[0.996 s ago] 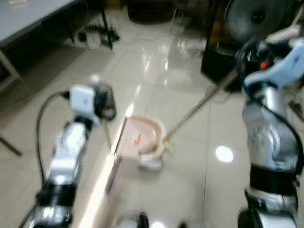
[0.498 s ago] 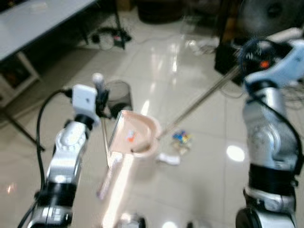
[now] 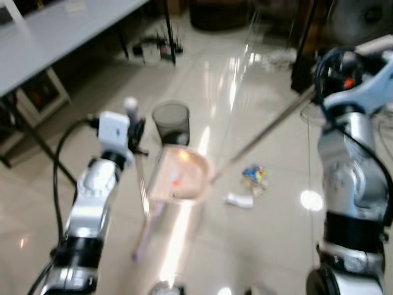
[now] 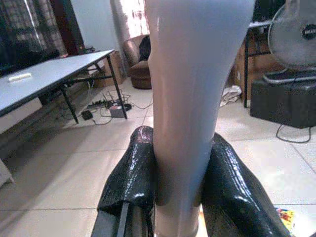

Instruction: Sweep floor

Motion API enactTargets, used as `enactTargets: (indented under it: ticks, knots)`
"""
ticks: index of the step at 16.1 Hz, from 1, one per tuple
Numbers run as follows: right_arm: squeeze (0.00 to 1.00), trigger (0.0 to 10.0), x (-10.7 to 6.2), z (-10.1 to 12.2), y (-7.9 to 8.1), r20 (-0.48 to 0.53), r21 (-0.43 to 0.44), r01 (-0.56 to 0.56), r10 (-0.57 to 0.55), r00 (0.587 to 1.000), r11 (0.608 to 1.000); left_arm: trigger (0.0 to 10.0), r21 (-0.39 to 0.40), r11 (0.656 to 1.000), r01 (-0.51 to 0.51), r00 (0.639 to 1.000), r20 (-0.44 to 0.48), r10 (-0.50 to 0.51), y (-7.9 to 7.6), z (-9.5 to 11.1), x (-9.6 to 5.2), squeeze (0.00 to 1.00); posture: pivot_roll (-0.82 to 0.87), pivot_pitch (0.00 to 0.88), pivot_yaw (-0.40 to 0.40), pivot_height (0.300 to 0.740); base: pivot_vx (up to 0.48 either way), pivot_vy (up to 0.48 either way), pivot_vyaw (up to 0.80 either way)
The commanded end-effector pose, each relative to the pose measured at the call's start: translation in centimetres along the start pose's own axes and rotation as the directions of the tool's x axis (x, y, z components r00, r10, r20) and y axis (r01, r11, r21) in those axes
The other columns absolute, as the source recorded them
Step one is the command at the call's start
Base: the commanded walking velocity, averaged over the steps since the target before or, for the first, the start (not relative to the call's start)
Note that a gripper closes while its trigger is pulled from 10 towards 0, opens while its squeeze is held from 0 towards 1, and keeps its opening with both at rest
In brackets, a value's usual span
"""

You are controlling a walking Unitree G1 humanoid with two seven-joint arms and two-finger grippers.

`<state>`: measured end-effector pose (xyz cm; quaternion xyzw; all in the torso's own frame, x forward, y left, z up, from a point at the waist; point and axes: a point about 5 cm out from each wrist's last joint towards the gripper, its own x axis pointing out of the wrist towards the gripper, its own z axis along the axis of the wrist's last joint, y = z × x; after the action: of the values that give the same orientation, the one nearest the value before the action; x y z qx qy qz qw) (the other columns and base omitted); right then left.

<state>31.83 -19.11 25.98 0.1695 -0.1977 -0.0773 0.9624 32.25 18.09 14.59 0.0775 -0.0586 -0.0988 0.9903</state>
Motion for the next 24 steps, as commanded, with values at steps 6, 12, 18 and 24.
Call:
enactTargets:
  ticks: [6,12,18,24]
  knots:
    - [0.00,10.0,-0.3,0.8,1.0,0.049,0.046,-0.025,0.023,0.999,0.999,10.0,0.118,0.992,-0.034,0.999,0.014,0.032,0.5,0.4,0.0,0.00,0.00,0.039,0.079,0.740,0.000,-0.106,0.00]
    - [0.00,10.0,0.0,1.1,0.9,0.057,0.027,-0.022,0.020,0.998,0.999,10.0,0.032,0.999,-0.039,0.998,0.041,0.038,0.3,1.0,0.5,0.00,0.00,0.036,0.075,0.740,0.000,-0.080,0.00]
    - [0.00,10.0,0.1,1.4,0.7,0.066,0.055,-0.021,0.017,0.998,0.998,10.0,0.031,0.999,-0.022,0.998,0.061,0.020,-0.4,1.2,0.7,0.00,0.00,0.038,0.068,0.740,0.161,0.000,-0.07]
    - [0.00,10.0,0.3,1.3,0.6,0.070,0.075,-0.004,-0.001,0.998,0.997,10.0,0.037,0.999,-0.039,0.998,0.055,0.037,0.4,1.2,0.3,0.00,0.03,0.047,0.063,0.740,0.403,0.000,-0.14]
